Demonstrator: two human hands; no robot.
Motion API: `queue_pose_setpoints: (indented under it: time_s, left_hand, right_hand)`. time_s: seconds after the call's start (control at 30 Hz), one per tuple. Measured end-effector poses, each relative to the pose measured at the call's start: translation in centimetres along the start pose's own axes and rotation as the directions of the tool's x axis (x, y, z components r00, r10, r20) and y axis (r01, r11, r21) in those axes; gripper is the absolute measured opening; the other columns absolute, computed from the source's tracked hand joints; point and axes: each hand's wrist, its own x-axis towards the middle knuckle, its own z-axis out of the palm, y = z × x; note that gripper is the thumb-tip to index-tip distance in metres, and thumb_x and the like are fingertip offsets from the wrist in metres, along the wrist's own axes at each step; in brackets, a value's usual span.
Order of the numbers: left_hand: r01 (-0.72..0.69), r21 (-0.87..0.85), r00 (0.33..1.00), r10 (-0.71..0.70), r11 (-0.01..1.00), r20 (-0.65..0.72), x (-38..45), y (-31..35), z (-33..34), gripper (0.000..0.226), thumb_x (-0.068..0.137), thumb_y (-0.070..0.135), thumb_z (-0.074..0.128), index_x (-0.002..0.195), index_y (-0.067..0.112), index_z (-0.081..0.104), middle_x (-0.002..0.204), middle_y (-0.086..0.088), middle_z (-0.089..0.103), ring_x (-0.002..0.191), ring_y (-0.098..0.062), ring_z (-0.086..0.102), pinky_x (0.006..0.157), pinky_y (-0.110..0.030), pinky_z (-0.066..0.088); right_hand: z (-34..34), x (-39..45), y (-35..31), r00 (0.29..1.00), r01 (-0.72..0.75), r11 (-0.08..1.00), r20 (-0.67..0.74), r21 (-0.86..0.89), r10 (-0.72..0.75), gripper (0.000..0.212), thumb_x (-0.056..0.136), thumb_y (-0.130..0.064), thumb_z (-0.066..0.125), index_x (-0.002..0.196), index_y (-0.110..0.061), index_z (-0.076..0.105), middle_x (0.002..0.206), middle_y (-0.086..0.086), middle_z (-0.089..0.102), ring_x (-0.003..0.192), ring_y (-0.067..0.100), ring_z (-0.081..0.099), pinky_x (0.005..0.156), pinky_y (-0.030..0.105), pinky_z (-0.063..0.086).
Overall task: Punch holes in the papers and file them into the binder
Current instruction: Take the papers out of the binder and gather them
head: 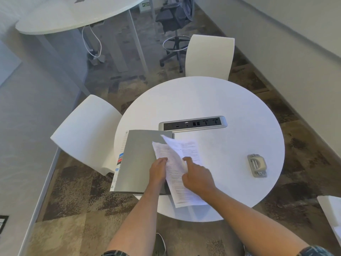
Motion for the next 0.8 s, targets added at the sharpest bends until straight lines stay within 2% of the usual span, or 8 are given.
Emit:
queue_pose_setpoints:
  time_s: [0.13,0.3,0.4,0.5,0.57,0.67,0.73,0.8]
  left_hand:
    - [0.027,-0.027,0.997,-0.024,0.999,0.076,0.9,-0.5,0.6,0.057,0.084,0.075,0.051,0.097,0.024,0.075,0.103,0.000,0.076,0.095,-0.022,0.072,0.087,-0.042,0.057]
    - [-0.107,0.088,0.993,0.102,0.990,0.057,0.6,-1.0,0.6,0.020,0.086,0.010,0.066,0.105,0.015,0.072,0.110,-0.004,0.076,0.097,-0.022,0.072,0.087,-0.039,0.059]
    - [-0.088,-0.058,0.992,0.093,0.994,0.081,0.1,-0.5,0.1,0.024,0.079,-0.001,0.063,0.091,0.017,0.073,0.096,-0.005,0.077,0.082,-0.020,0.073,0.067,-0.030,0.058]
    - [-0.054,-0.273,0.982,0.102,0.960,0.162,-0.5,0.6,-0.4,0.034,0.065,0.004,0.068,0.099,0.010,0.070,0.099,-0.014,0.075,0.071,-0.017,0.074,0.061,-0.030,0.060]
    - [-0.055,-0.342,0.974,0.125,0.938,0.188,-0.4,0.9,-0.7,0.052,0.062,0.005,0.071,0.113,0.014,0.062,0.109,-0.016,0.074,0.081,-0.023,0.075,0.072,-0.038,0.062]
    - [-0.034,-0.392,0.965,0.133,0.919,0.227,0.3,1.1,-0.9,0.086,0.058,0.006,0.080,0.135,0.023,0.044,0.119,-0.015,0.072,0.099,-0.032,0.072,0.091,-0.051,0.057]
    - [-0.020,-0.383,0.952,0.135,0.923,0.276,0.2,1.2,-0.7,0.091,0.057,0.009,0.085,0.139,0.015,0.045,0.124,-0.015,0.071,0.110,-0.034,0.070,0.097,-0.051,0.055]
    - [-0.010,-0.367,0.919,0.153,0.930,0.363,-0.2,1.4,-0.2,0.078,0.062,0.010,0.088,0.134,0.007,0.058,0.123,-0.014,0.072,0.117,-0.036,0.067,0.100,-0.048,0.054]
  right_hand:
    - [1.8,-1.0,-0.7,0.995,0.075,0.997,0.067,0.027,-0.077,0.064,0.091,-0.045,0.052,0.150,-0.032,0.031,0.122,-0.009,0.071,0.098,0.021,0.071,0.086,0.035,0.057]
    - [2.2,-1.2,1.0,0.965,0.130,0.933,0.172,0.335,-0.196,0.046,0.093,-0.061,0.055,0.132,-0.038,0.061,0.125,-0.024,0.069,0.108,-0.003,0.066,0.101,0.035,0.053]
    - [1.8,-0.6,3.3,0.999,0.040,0.854,-0.048,0.519,-0.017,0.031,0.090,-0.052,0.068,0.115,-0.033,0.069,0.109,-0.022,0.072,0.094,-0.004,0.067,0.087,0.031,0.055]
    - [0.2,0.1,5.7,0.921,-0.122,0.770,-0.217,0.626,0.323,0.068,0.084,-0.050,0.080,0.140,-0.023,0.053,0.138,-0.008,0.059,0.114,0.007,0.062,0.095,0.035,0.052]
    - [-1.0,0.6,7.6,0.883,-0.266,0.607,-0.064,0.749,0.465,0.094,0.083,-0.057,0.079,0.156,-0.016,0.035,0.151,0.000,0.048,0.132,0.021,0.055,0.106,0.040,0.047]
    - [-2.5,0.9,9.6,0.908,-0.346,0.258,0.253,0.902,0.335,0.082,0.088,-0.057,0.073,0.149,-0.010,0.047,0.136,0.005,0.065,0.113,0.028,0.071,0.092,0.041,0.056]
    - [-3.4,0.7,10.2,0.951,-0.285,0.232,0.245,0.930,0.188,0.049,0.091,-0.040,0.074,0.130,-0.011,0.066,0.124,0.010,0.074,0.106,0.030,0.074,0.089,0.043,0.058]
    - [-4.1,0.6,10.1,0.973,-0.212,0.174,0.191,0.962,0.131,0.043,0.084,-0.021,0.082,0.123,-0.008,0.071,0.122,0.015,0.075,0.112,0.037,0.071,0.097,0.049,0.056]
